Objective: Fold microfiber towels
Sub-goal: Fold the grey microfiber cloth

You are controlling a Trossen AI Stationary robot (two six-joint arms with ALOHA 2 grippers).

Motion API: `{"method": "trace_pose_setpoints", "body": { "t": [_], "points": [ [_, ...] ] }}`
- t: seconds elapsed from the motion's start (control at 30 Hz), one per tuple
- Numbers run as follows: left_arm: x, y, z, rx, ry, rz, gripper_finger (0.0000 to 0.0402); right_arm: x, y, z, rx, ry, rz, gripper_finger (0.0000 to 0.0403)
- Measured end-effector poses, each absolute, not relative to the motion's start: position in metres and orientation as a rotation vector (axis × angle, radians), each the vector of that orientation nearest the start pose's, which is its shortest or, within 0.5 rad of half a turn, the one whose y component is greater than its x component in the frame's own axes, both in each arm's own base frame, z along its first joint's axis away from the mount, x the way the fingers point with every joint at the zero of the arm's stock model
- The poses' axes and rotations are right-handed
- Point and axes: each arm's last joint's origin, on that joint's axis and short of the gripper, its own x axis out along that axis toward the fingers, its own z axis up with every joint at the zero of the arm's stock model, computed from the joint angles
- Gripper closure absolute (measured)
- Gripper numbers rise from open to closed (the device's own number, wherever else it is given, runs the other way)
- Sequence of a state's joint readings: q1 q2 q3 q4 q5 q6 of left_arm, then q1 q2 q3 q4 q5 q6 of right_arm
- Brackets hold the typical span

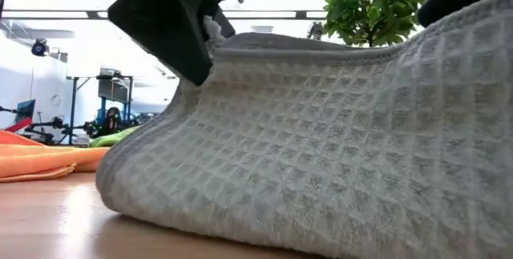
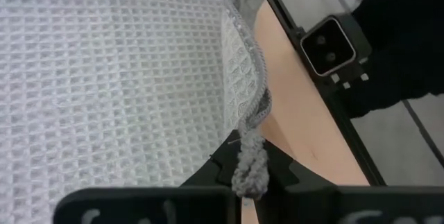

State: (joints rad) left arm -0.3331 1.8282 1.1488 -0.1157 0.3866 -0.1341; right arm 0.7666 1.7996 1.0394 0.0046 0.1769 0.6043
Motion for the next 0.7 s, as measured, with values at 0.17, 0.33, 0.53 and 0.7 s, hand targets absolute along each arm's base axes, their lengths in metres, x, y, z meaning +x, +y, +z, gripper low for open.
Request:
{"method": "trace_pose_setpoints", "body": {
  "t": [0.17,0.33,0.53,0.7],
  "points": [
    [0.357,-0.134,0.182,-0.160,0.867,-0.615,0.0401,0.277,0.263,0.168,0.274,0.824,0.316,0.0145],
    [0.356,-0.133,0.181,-0.161,0.873,-0.613,0.0401,0.273,0.277,0.170,0.299,0.829,0.329,0.0124],
    [0.356,-0.132,0.180,-0.162,0.873,-0.610,0.0401,0.274,0.279,0.160,0.321,0.881,0.246,0.0122],
    [0.355,-0.131,0.179,-0.167,0.879,-0.606,0.0401,0.283,0.284,0.151,0.335,0.882,0.186,0.0139]
  ]
}}
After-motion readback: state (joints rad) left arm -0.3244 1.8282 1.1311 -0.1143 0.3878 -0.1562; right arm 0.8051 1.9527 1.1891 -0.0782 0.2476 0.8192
